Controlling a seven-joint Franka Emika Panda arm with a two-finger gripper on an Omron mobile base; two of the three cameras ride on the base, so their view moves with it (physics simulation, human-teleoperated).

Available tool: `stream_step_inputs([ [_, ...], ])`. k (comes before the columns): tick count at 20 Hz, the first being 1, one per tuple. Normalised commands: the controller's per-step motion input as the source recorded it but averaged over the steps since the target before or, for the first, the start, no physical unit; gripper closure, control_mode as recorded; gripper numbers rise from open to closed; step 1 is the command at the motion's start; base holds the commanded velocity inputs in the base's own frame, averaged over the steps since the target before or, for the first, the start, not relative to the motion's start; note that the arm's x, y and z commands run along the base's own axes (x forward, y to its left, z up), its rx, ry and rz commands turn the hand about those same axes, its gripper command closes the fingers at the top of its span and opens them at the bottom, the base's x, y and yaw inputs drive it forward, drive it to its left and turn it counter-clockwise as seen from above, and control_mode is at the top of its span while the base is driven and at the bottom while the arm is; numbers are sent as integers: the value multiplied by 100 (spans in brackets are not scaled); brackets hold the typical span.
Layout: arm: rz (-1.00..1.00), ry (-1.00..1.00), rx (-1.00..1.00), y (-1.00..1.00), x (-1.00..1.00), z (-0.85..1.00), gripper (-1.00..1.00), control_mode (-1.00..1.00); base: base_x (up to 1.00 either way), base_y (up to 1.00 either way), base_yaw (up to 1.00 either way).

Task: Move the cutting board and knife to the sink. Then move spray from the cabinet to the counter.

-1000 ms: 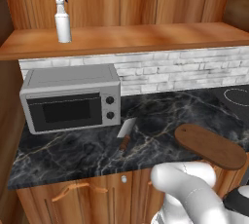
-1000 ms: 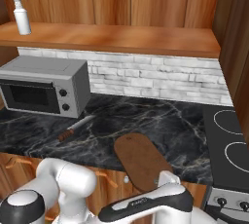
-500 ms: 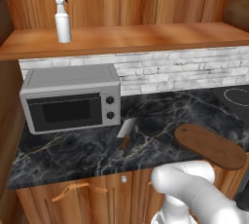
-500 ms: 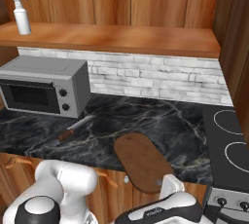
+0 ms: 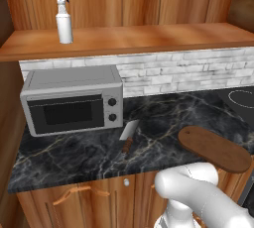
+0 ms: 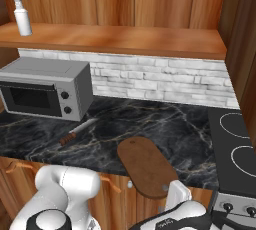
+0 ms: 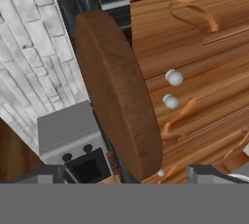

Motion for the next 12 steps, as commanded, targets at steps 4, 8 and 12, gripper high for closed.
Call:
stream_step_inputs([
  [4,2,-9,0,0,7,-20,-100,-100,0,0,0],
  [8,2,-8,0,-1,10,-14,-100,-100,0,0,0],
  [12,1,-10,0,-2,6,-9,-100,-100,0,0,0],
])
